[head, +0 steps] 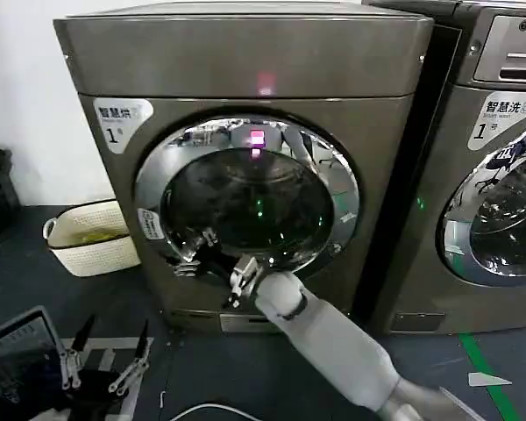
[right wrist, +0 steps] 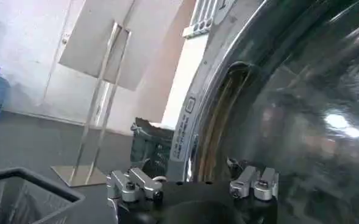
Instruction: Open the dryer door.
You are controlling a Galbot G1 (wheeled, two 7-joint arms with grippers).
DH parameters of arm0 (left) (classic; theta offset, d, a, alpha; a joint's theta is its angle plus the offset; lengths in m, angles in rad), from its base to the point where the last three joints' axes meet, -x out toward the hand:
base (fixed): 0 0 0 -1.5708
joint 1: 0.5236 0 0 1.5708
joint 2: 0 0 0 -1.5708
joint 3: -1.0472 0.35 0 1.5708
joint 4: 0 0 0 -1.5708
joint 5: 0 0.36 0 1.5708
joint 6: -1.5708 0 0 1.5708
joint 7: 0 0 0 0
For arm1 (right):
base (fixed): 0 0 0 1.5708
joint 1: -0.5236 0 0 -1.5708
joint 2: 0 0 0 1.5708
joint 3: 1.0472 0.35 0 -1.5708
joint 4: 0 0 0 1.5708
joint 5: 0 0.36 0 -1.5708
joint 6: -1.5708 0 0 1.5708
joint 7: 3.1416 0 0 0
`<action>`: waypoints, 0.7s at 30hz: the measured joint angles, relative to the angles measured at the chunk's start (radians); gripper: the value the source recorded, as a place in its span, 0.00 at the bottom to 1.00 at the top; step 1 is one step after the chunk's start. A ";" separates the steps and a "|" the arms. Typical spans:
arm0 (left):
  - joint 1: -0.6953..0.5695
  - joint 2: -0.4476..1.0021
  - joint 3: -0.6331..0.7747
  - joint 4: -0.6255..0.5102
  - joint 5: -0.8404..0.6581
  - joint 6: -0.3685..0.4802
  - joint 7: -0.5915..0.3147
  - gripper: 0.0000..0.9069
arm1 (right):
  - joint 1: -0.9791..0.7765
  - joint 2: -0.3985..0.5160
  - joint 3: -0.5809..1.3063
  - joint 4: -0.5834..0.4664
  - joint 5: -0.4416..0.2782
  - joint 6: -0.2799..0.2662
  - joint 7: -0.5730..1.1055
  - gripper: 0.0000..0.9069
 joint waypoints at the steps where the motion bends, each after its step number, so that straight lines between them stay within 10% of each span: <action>1: 0.001 0.000 0.000 -0.001 0.000 0.000 0.000 1.00 | 0.003 0.007 -0.001 -0.008 -0.001 0.000 -0.002 1.00; 21: 0.001 -0.004 -0.032 -0.009 -0.011 0.003 0.002 1.00 | 0.044 0.046 -0.033 -0.099 0.034 0.120 -0.197 1.00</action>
